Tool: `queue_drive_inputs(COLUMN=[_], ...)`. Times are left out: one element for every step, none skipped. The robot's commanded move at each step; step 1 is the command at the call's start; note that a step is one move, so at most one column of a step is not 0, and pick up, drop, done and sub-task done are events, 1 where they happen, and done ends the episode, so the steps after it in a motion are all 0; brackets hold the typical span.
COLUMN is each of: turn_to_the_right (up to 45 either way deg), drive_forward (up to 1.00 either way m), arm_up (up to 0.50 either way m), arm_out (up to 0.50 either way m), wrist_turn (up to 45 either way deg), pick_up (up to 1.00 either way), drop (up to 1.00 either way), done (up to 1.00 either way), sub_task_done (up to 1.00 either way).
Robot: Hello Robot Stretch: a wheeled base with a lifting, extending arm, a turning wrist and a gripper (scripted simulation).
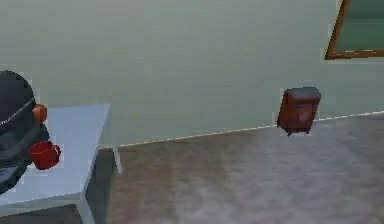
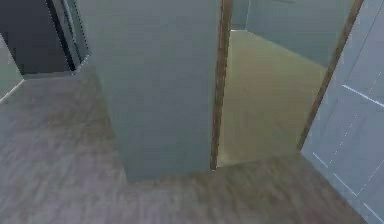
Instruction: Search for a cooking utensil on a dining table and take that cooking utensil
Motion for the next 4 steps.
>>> queue_drive_inputs(turn_to_the_right=[36.0, 0.0, -45.0, -45.0], drive_forward=[0.0, 0.35, 0.0, 0.0], arm_up=[0.0, 0.0, 0.0, 0.0], arm_out=[0.0, 0.0, 0.0, 0.0], wrist_turn=[0.0, 0.0, 0.0, 0.0], pick_up=[0.0, 0.0, 0.0, 0.0], drop=[0.0, 0.0, 0.0, 0.0], done=[0.0, 0.0, 0.0, 0.0], sub_task_done=[0.0, 0.0, 0.0, 0.0])
